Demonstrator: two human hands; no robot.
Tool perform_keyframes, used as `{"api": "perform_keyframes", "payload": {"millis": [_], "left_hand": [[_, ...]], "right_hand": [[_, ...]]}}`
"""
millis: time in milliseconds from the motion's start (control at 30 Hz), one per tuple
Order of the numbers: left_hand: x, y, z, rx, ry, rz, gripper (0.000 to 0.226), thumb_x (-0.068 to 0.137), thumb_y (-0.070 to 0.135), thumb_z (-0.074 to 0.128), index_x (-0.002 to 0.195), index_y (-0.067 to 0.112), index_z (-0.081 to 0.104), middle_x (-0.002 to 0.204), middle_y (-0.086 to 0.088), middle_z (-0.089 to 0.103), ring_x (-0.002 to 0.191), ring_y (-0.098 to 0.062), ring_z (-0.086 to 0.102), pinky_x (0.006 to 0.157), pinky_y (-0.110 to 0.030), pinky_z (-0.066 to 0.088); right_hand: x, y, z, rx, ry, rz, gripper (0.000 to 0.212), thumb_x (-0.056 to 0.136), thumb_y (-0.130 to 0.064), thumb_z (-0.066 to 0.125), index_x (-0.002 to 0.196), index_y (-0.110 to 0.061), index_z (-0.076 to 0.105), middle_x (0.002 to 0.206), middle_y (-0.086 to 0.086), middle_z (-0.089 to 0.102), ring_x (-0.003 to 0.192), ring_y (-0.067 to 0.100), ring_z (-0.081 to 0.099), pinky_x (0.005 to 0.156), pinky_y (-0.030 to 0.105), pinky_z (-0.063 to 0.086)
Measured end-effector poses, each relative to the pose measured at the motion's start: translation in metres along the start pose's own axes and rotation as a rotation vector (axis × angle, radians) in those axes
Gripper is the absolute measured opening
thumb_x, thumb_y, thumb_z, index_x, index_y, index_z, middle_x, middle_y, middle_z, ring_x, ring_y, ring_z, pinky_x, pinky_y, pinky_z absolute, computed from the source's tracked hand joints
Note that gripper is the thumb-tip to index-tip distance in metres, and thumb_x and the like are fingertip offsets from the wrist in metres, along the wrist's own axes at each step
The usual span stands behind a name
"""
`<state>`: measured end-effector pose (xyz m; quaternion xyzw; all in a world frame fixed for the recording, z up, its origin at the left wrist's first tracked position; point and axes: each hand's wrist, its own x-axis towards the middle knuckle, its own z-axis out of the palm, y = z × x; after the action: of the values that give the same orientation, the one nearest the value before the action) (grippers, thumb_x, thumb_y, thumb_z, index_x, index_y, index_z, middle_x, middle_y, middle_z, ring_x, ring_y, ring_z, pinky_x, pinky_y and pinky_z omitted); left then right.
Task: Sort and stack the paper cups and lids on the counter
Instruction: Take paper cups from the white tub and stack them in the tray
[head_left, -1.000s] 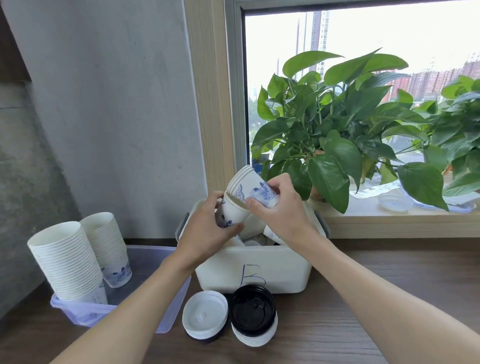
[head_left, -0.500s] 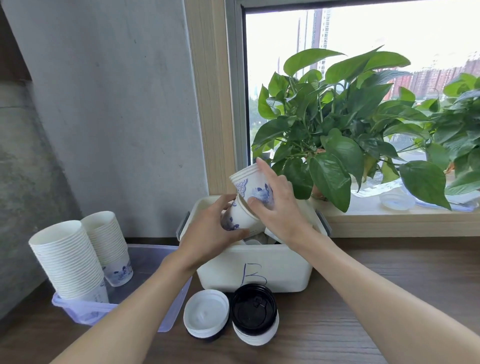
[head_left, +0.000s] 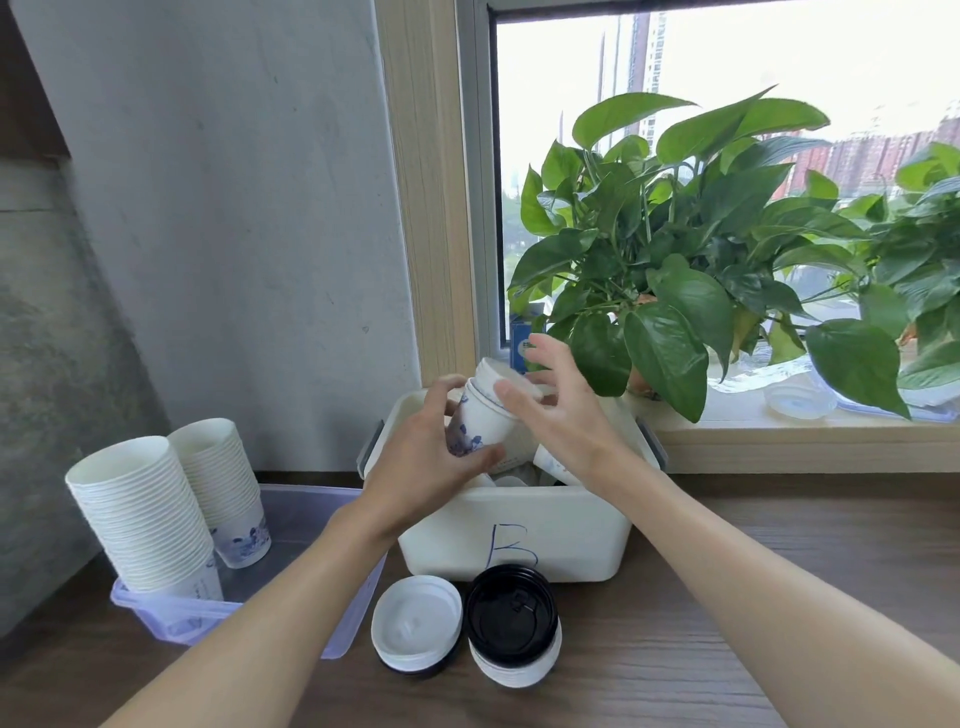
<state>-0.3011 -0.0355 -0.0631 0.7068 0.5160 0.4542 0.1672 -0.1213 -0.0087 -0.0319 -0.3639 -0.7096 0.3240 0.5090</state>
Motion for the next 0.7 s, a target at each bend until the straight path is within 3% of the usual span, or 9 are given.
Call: {"api": "perform_keyframes", "payload": {"millis": [67, 133, 200, 300, 433, 600, 700], "left_hand": [[-0.001, 0.001, -0.001, -0.017, 0.002, 0.021, 0.081, 0.072, 0.048, 0.079, 0.137, 0.057, 0.033, 0.100, 0.027, 0.064, 0.080, 0.000, 0.067, 0.071, -0.018, 0.053], [-0.001, 0.003, -0.001, -0.046, -0.005, 0.061, 0.086, 0.075, 0.042, 0.078, 0.140, 0.064, 0.027, 0.100, 0.033, 0.063, 0.080, -0.002, 0.067, 0.069, -0.012, 0.051], [-0.001, 0.003, -0.001, -0.045, -0.007, 0.078, 0.090, 0.076, 0.037, 0.078, 0.142, 0.067, 0.025, 0.096, 0.023, 0.064, 0.072, -0.013, 0.064, 0.069, -0.023, 0.056], [0.000, 0.001, 0.000, -0.017, -0.009, 0.069, 0.085, 0.077, 0.031, 0.080, 0.138, 0.067, 0.032, 0.097, 0.014, 0.061, 0.077, -0.020, 0.062, 0.073, -0.036, 0.058], [0.001, -0.002, 0.000, -0.031, 0.023, 0.074, 0.086, 0.080, 0.021, 0.081, 0.136, 0.066, 0.035, 0.105, 0.023, 0.061, 0.081, -0.016, 0.062, 0.073, -0.031, 0.057], [0.005, -0.005, 0.000, 0.057, 0.231, -0.003, 0.081, 0.079, 0.017, 0.075, 0.139, 0.052, 0.032, 0.118, 0.003, 0.056, 0.088, -0.016, 0.056, 0.075, -0.027, 0.047], [0.005, -0.003, 0.001, 0.117, 0.250, -0.019, 0.084, 0.081, 0.010, 0.071, 0.141, 0.051, 0.029, 0.119, 0.002, 0.049, 0.099, -0.019, 0.054, 0.080, -0.030, 0.046]], "right_hand": [[0.000, -0.002, -0.001, 0.007, 0.028, 0.017, 0.052, 0.096, -0.037, 0.055, 0.143, -0.023, 0.040, 0.134, -0.009, 0.051, 0.115, 0.001, 0.051, 0.099, 0.028, 0.045], [0.000, -0.004, -0.002, 0.038, 0.024, 0.041, 0.046, 0.099, -0.031, 0.050, 0.142, -0.017, 0.043, 0.121, -0.011, 0.062, 0.110, -0.003, 0.055, 0.101, 0.025, 0.043], [-0.001, -0.005, -0.001, 0.026, -0.011, 0.050, 0.044, 0.099, -0.024, 0.052, 0.141, -0.012, 0.043, 0.109, -0.012, 0.067, 0.108, 0.005, 0.059, 0.099, 0.023, 0.043], [-0.001, -0.005, 0.001, -0.013, -0.055, 0.050, 0.045, 0.098, -0.021, 0.054, 0.141, -0.015, 0.043, 0.118, -0.005, 0.066, 0.113, 0.014, 0.058, 0.101, 0.031, 0.044], [0.002, -0.004, 0.001, -0.049, -0.098, 0.050, 0.048, 0.098, -0.027, 0.053, 0.143, -0.015, 0.042, 0.126, -0.007, 0.063, 0.116, 0.011, 0.057, 0.101, 0.027, 0.042], [0.007, 0.005, 0.002, -0.208, -0.007, 0.060, 0.039, 0.097, -0.030, 0.053, 0.134, -0.018, 0.052, 0.114, -0.003, 0.066, 0.110, 0.013, 0.058, 0.093, 0.026, 0.042], [0.011, 0.015, -0.001, -0.338, -0.005, 0.101, 0.044, 0.091, -0.026, 0.060, 0.134, -0.021, 0.051, 0.118, -0.002, 0.066, 0.109, 0.016, 0.058, 0.094, 0.032, 0.045]]}}
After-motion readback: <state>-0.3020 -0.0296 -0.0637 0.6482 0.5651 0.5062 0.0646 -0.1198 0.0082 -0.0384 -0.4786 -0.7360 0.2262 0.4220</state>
